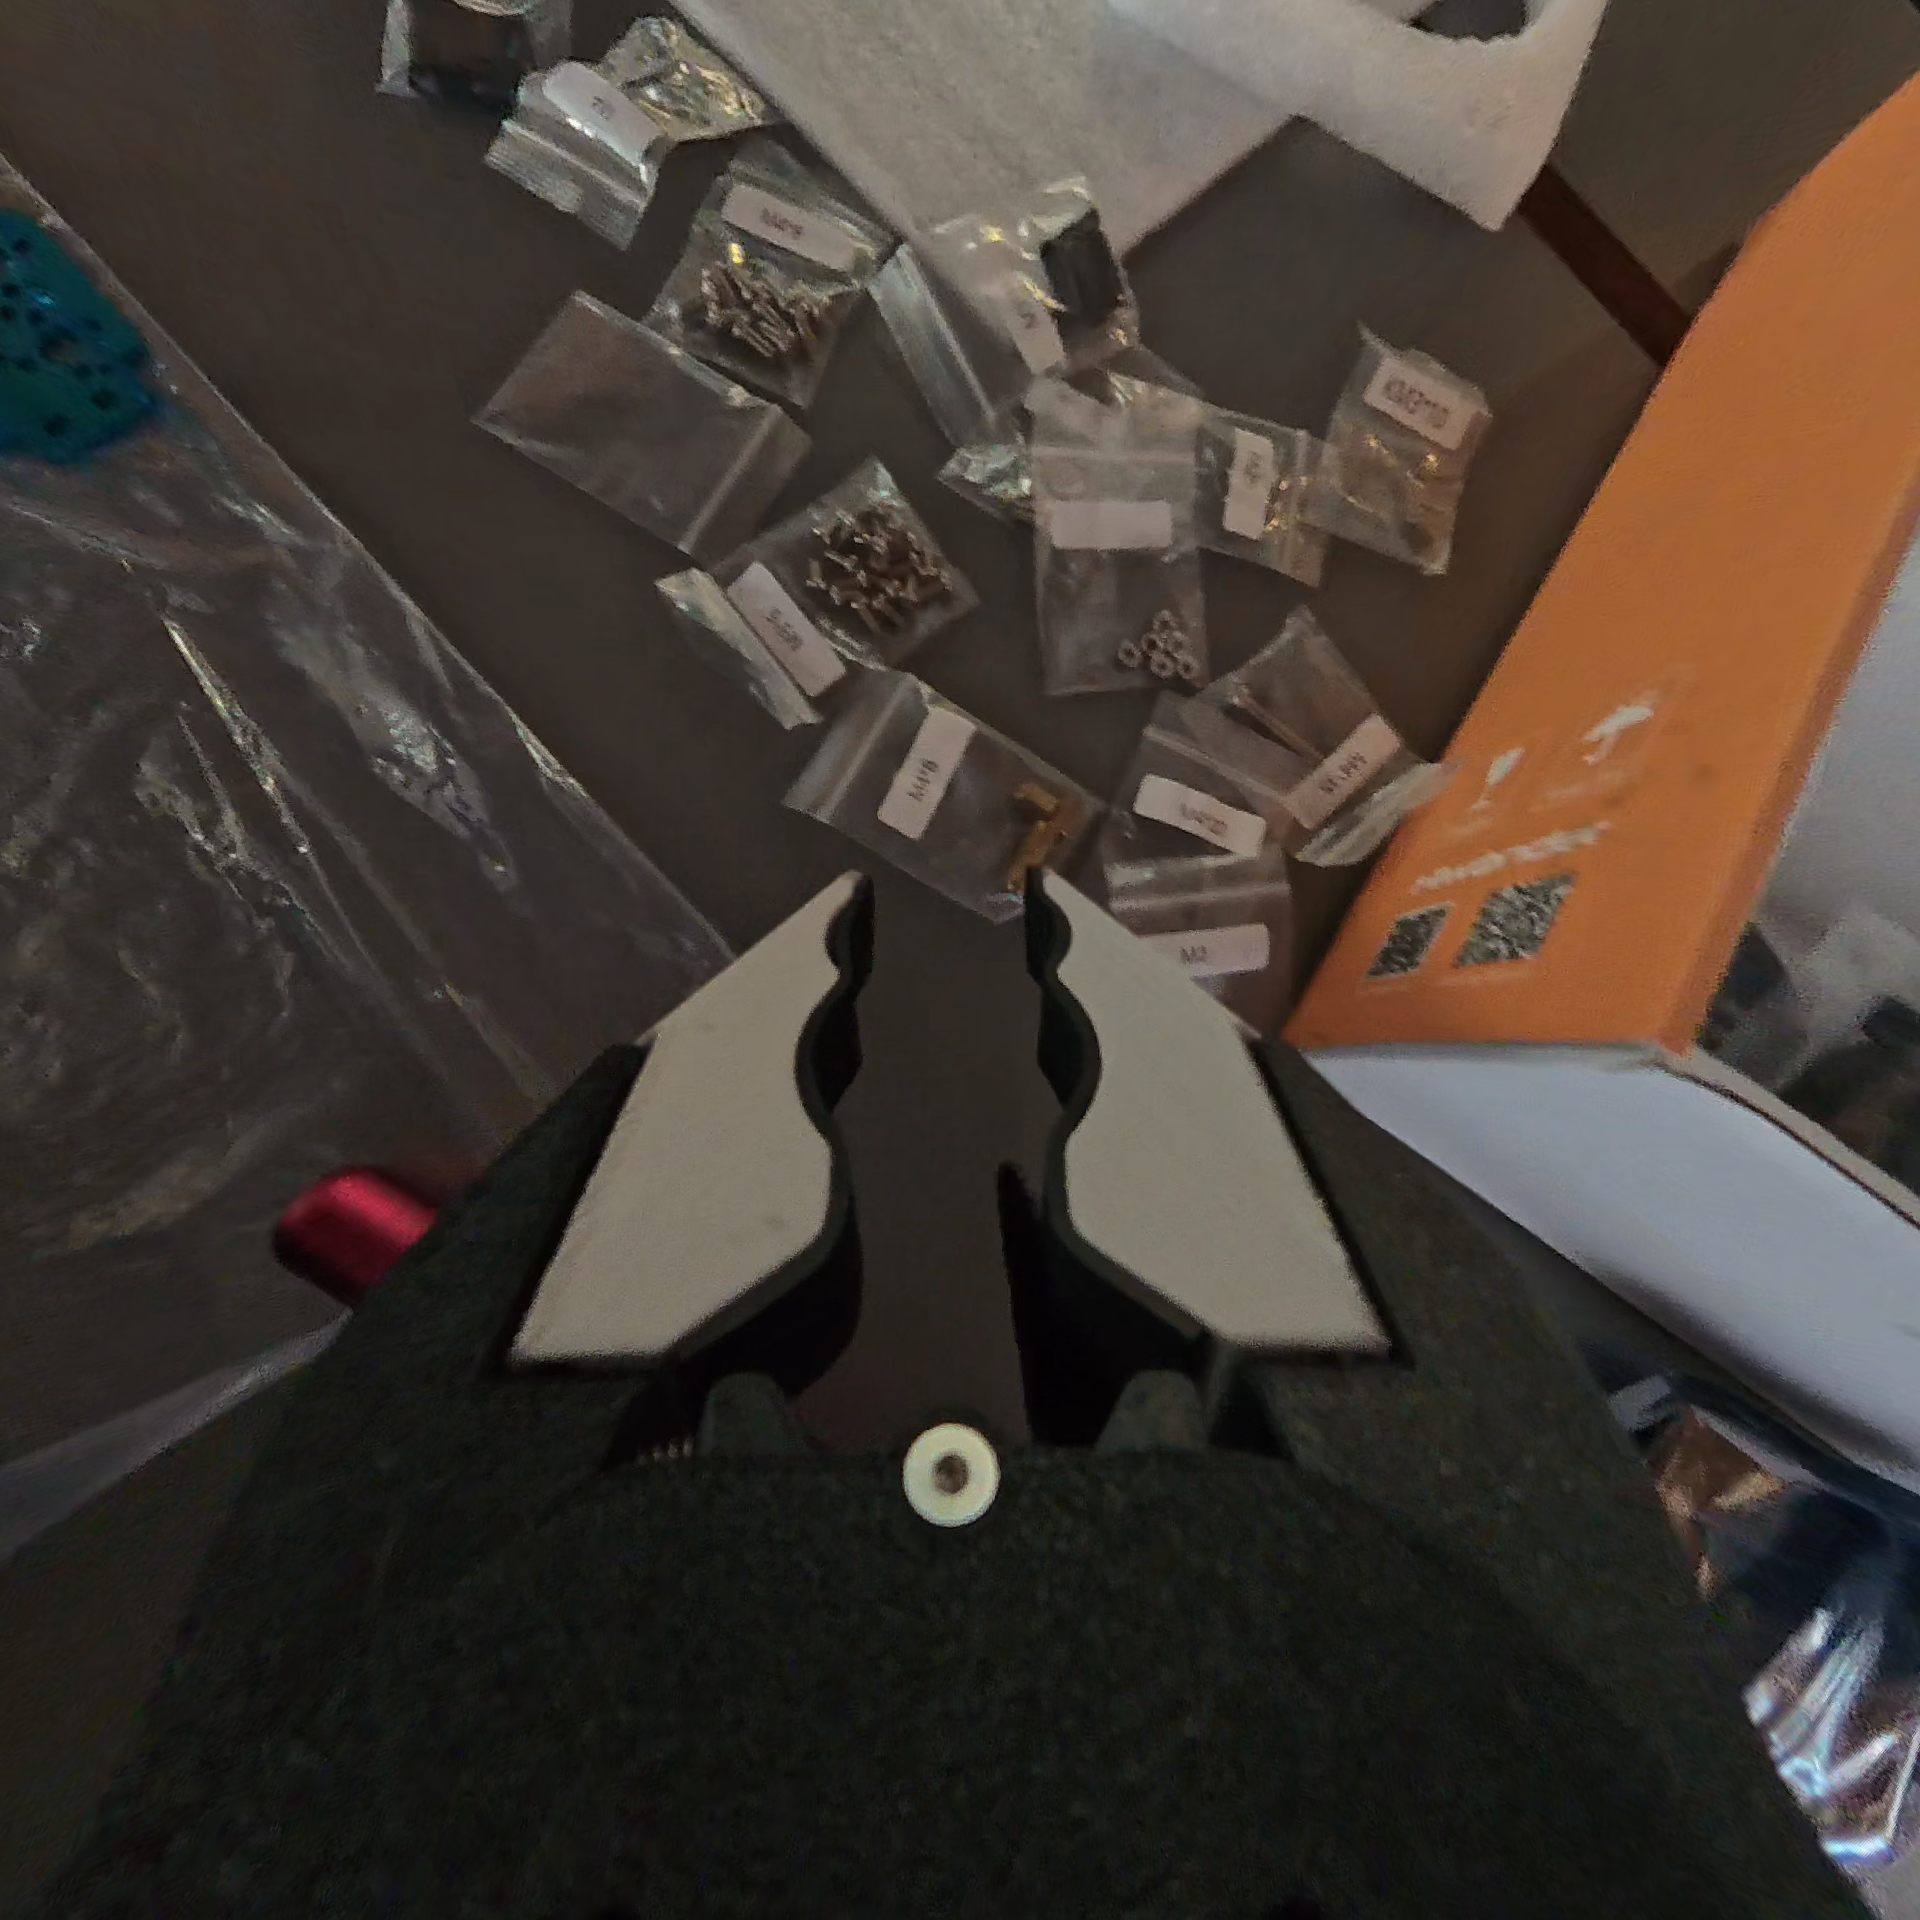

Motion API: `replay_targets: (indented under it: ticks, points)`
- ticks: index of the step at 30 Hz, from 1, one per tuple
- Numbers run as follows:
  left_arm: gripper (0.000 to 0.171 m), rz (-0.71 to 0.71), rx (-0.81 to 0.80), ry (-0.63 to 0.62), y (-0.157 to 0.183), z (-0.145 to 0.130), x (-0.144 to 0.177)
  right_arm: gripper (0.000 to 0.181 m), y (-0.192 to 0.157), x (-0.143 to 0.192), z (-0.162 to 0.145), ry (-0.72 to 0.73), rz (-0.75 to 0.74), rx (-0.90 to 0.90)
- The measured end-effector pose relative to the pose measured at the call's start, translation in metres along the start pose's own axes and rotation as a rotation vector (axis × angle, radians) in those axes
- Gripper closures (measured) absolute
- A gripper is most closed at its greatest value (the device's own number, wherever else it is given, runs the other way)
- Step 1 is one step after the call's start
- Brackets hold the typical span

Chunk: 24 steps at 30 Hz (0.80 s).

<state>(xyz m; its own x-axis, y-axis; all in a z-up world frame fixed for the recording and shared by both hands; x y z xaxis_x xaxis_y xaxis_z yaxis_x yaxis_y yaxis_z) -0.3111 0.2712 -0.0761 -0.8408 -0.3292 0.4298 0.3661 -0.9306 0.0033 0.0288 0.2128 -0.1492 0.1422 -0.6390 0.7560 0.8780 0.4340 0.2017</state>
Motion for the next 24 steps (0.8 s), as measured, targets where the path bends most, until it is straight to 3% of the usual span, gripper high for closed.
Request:
replay_targets:
  ticks: [3, 6, 11, 19, 24]
  points:
    - [0.11, 0.061, -0.032, -0.034, -0.025, 0.003, -0.027, 0.154, 0.012, 0.004, -0.01, -0.038, -0.037, 0.005]
    - [0.11, 0.046, 0.037, -0.009, -0.038, -0.003, -0.038, 0.153, 0.021, 0.008, -0.015, -0.047, -0.057, -0.004]
    - [0.112, 0.08, 0.122, -0.01, -0.062, -0.03, -0.03, 0.153, 0.015, 0.001, -0.012, -0.008, 0.023, -0.049]
    - [0.113, 0.102, 0.12, 0.001, -0.068, -0.028, -0.027, 0.143, 0.039, 0.0, -0.011, 0.033, -0.058, -0.157]
    - [0.113, 0.07, 0.159, 0.026, -0.065, -0.024, -0.024, 0.149, 0.04, -0.007, 0.002, 0.06, -0.098, -0.161]
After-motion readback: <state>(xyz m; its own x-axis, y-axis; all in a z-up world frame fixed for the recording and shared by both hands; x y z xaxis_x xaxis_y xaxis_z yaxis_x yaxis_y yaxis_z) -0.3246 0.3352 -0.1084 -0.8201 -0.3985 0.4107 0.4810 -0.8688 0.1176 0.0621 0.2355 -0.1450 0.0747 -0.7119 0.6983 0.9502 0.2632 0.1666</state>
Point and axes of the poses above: each gripper's, where its closed fingertips meet, x back along the fingers, z out of its top, y = z × x across the jaws, the point moved 3 cm from there along x, back along the fingers, and after that the axes turned 5 degrees about x, right-handed, at the moved point
